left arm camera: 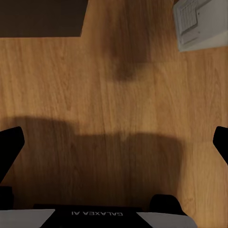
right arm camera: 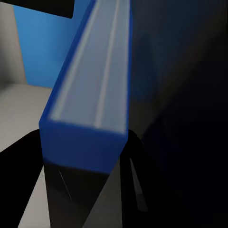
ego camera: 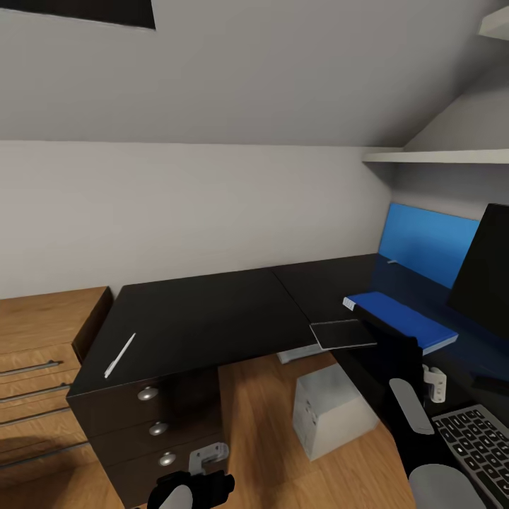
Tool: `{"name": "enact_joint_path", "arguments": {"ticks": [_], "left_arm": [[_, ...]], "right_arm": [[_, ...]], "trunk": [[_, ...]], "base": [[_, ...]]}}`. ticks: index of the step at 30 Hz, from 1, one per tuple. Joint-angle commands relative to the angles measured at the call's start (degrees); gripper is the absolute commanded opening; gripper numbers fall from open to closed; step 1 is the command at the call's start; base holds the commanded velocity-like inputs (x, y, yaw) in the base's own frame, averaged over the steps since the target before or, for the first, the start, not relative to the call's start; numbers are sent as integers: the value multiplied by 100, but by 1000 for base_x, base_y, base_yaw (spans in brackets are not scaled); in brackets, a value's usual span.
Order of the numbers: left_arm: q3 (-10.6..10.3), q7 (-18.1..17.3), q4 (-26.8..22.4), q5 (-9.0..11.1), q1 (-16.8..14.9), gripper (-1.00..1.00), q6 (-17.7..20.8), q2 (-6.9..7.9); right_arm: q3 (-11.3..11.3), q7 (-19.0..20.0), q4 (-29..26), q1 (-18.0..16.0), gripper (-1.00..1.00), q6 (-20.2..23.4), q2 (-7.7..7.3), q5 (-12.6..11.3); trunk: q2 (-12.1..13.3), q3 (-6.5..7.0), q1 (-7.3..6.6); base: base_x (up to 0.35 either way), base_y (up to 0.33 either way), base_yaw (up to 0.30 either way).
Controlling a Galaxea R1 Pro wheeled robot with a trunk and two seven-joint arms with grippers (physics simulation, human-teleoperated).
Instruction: In the bedroom, organize the workspace by keeping the computer under the desk, ensuring the monitor is on the desk, placing the keyboard on the desk next to the monitor, placing the mouse on the desk next to the keyboard, moving the folder from the swivel chair onto the desk next to the mouse, stacking the notebook on top of the folder with the pen on top of the notebook, and positioning the swivel chair next to the desk.
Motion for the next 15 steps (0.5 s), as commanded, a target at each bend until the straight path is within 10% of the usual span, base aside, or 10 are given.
{"name": "enact_joint_path", "arguments": {"ticks": [1,15], "left_arm": [[-13,45,-9,38,-7,100,1,5],[-13,43,-8,38,-5,100,1,5]], "right_arm": [[7,-24,-6,-3,-100,-18,-2,-13],[5,-26,-5,-3,-100,-18,1,-14]], "trunk": [[-3,-9,0],[-3,-48,0]], "base": [[0,0,-79],[0,0,-87]]}}
